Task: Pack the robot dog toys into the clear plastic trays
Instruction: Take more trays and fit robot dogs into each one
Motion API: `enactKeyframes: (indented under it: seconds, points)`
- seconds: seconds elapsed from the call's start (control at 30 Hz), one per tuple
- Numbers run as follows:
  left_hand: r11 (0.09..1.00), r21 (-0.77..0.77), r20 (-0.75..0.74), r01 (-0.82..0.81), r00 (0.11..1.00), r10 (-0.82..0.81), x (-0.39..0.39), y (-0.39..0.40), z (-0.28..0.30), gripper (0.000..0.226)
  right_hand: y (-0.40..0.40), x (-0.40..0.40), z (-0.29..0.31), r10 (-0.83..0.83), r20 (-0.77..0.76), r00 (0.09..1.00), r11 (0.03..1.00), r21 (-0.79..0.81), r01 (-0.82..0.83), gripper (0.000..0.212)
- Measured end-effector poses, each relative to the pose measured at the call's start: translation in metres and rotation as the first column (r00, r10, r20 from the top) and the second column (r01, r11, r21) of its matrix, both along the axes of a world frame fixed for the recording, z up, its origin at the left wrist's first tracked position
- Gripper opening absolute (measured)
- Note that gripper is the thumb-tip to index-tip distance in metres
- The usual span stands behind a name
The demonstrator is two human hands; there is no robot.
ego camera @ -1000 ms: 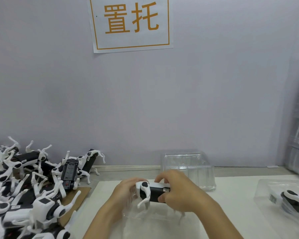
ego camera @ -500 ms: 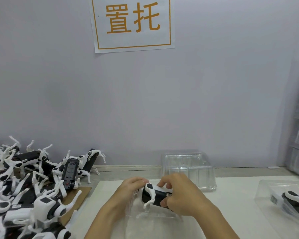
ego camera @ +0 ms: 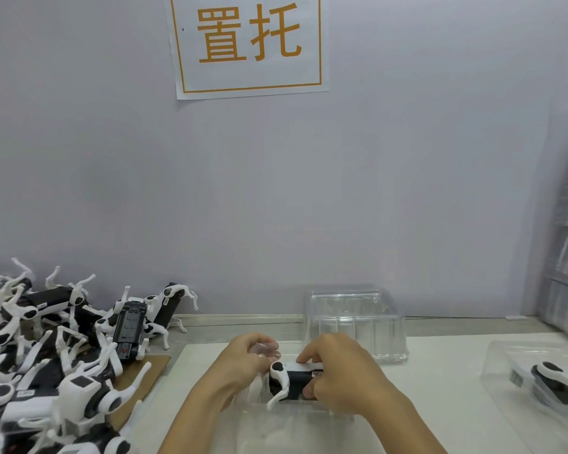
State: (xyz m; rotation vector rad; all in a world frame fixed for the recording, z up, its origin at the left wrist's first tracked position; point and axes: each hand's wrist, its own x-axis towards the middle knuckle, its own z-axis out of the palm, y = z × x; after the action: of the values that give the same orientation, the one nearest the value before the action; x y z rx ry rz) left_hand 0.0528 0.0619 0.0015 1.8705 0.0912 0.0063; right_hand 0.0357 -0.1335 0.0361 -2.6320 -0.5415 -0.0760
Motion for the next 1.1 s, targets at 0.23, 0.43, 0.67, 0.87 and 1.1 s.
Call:
enactKeyframes:
  seconds: [0.23,0.43,0.67,0.87,1.1]
  points:
    - [0.947,0.311,0.056,0.075,0.994,-0.097,-0.010,0.002,0.019,0.018,0.000,0.000,0.004,-0.004,-0.021,1.000,1.000,-0.026,0.004,0.048]
    - [0.904,0.295,-0.107,0.308,0.951,-0.289,-0.021,0.009,0.036,0.019,-0.002,0.000,0.004,-0.002,-0.042,0.999,1.000,-0.009,0.001,0.050]
    - [0.868,0.394,-0.113,0.302,0.953,-0.281,-0.019,0.003,0.034,0.023,-0.001,0.003,0.002,0.005,-0.042,0.999,1.000,0.002,-0.005,0.050]
    - [0.880,0.371,-0.111,0.297,0.955,-0.275,-0.022,0.005,0.032,0.018,-0.019,0.007,0.014,0.015,-0.117,0.993,0.996,0.089,-0.005,0.036]
    - [0.898,0.347,-0.105,0.270,0.963,-0.249,-0.020,0.006,0.033,0.013,-0.040,0.005,0.035,-0.083,-0.166,0.983,0.996,-0.042,0.077,0.031]
